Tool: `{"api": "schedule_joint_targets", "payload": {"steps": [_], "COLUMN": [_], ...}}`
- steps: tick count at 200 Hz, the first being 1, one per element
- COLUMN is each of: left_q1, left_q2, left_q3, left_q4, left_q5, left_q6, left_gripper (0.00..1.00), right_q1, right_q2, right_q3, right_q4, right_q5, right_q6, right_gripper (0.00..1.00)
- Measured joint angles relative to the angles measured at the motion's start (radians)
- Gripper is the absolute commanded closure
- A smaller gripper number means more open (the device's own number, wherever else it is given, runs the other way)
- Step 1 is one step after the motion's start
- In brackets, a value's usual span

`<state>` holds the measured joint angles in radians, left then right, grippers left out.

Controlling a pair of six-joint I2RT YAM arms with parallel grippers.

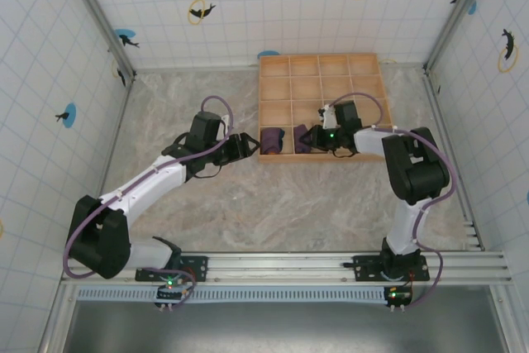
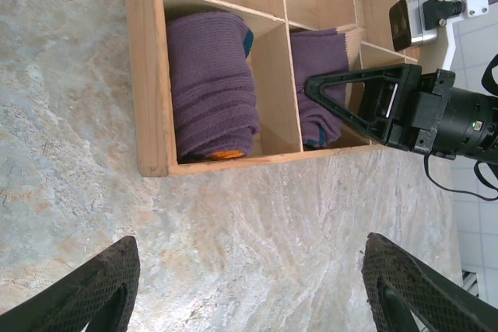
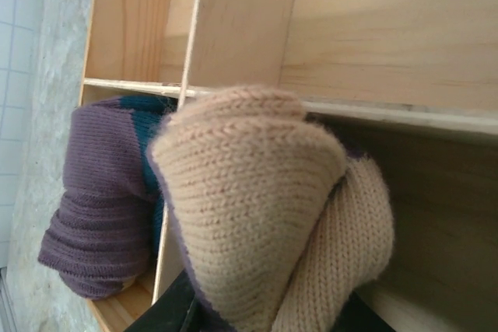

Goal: Roll the socks

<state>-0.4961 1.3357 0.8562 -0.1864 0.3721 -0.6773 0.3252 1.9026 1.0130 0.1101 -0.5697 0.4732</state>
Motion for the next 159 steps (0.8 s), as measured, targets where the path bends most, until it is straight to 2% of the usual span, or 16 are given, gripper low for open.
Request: {"api": "schedule_joint_targets", "payload": {"steps": [45, 74, 140, 159], "left_q1": [0.000, 0.000, 0.000, 0.000], "left_q2": [0.000, 0.000, 0.000, 0.000], "left_q3": [-0.013, -0.013, -0.013, -0.013], "left_q4": [0.002, 0.004, 0.008, 0.008], "left_q5": [0.002, 0.005, 0.005, 0.005], "left_q6": [0.000, 0.000, 0.000, 0.000], "left_gripper": [0.25, 0.25, 0.25, 0.25], "right_q1": [0.002, 0.010, 0.030, 0.039], "right_q2": [0.037, 0.063, 0.075, 0.075], "right_q3": [0.056, 0.111, 0.190, 0.212], "right_q4": [-0.063, -0.122, -0.269, -0.304], "right_q5": [-0.014, -0.014, 0.063, 0.087], "right_q6": [0.035, 0.038, -0.011, -0.030], "right_gripper": [0.96, 0.89, 0.57, 0.52]}}
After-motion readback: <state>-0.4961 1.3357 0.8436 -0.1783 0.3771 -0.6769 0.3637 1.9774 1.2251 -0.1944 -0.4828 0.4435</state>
